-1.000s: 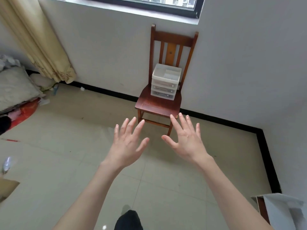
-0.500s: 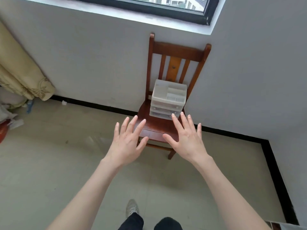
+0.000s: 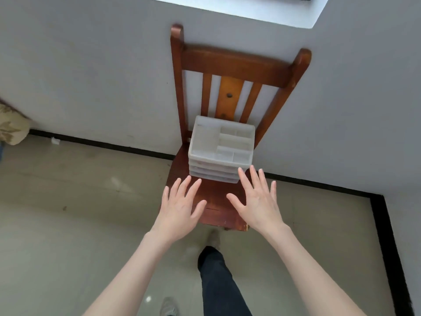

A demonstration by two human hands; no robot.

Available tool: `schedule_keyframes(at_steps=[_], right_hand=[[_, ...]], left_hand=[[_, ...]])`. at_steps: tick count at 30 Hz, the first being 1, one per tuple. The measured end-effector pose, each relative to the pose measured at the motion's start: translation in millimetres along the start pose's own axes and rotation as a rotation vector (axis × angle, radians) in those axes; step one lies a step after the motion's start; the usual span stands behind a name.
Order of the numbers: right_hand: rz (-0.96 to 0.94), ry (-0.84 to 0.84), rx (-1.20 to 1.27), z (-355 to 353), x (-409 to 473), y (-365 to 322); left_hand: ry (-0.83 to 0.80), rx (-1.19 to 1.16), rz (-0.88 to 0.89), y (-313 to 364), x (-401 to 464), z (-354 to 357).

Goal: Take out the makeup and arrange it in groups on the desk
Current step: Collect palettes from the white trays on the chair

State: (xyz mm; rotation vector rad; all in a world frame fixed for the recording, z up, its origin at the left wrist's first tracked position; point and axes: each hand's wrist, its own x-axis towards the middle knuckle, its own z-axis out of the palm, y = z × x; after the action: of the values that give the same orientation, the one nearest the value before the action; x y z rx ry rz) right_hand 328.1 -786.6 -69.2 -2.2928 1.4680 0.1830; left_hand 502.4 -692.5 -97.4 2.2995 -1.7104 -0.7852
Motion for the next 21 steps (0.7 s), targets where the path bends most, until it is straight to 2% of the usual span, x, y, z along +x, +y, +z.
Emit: schedule_keyframes(at_steps=[3, 7, 9, 14, 17, 21], right_hand=[[-0.017, -0.073, -0.025, 16.9, 65.9, 29.8], [-0.047, -0.116, -0.115, 36.5, 131.4, 54.2], [-0.052, -0.108, -0.160, 47.2, 156.8, 63.2], [-0.114, -0.115, -0.236, 74.0, 190.9, 77.6], [-0.125, -0.072, -0.203, 87.3, 197.1, 84.7], [-0.131, -0.020, -0.185, 93.9, 197.8, 85.1]], left_hand=[[-0.104, -0.228, -0.139, 8.0, 61.4, 27.7], [-0.094, -0.546, -0.204, 19.5, 113.7, 48.2], [-0.093, -0.769, -0.344, 20.5, 136.5, 61.7], [-0.127, -1.666, -0.833, 7.6, 180.8, 100.9], [-0.046, -2.028, -0.888, 5.2, 205.8, 111.2], [0.002, -2.240, -0.884, 8.7, 215.3, 119.0]])
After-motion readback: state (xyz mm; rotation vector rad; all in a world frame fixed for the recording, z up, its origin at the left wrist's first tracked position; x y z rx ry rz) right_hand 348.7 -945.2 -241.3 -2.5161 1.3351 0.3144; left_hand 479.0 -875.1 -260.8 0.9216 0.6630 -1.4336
